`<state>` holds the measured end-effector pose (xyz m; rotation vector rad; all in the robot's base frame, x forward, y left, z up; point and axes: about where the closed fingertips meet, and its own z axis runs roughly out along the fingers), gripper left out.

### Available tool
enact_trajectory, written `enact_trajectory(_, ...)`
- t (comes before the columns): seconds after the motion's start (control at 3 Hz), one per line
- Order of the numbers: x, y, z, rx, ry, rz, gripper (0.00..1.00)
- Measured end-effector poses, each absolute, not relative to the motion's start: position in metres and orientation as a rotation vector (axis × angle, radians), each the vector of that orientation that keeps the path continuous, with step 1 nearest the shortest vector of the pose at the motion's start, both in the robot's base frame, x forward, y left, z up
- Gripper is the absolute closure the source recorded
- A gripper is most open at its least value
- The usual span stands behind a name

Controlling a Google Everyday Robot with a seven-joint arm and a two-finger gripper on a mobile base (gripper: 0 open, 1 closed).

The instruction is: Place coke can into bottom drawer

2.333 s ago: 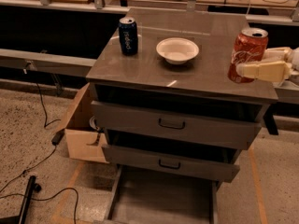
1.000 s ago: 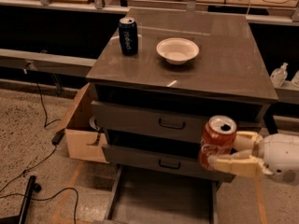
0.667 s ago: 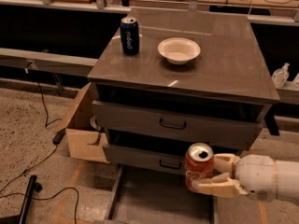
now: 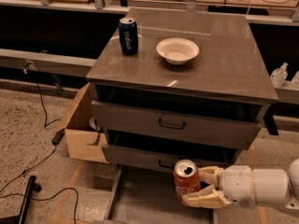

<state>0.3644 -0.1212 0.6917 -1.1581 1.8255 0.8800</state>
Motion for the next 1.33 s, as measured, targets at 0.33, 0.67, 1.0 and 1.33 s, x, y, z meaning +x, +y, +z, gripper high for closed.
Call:
enact_trajectory(0.33,0.374,-0.123,0.67,-1.086,1.814,0.882,1.0)
enact_trajectory(0.67,0.395,-0.123,0.63,-1.045,1.768,0.804,1.0)
enact_trajectory(1.0,0.434,-0.119,0.566,-1.052,1.714,0.633,1.0)
enact_trajectory(1.33,0.462,-0.103,0.503,-1.031,1.715,0.571,1.0)
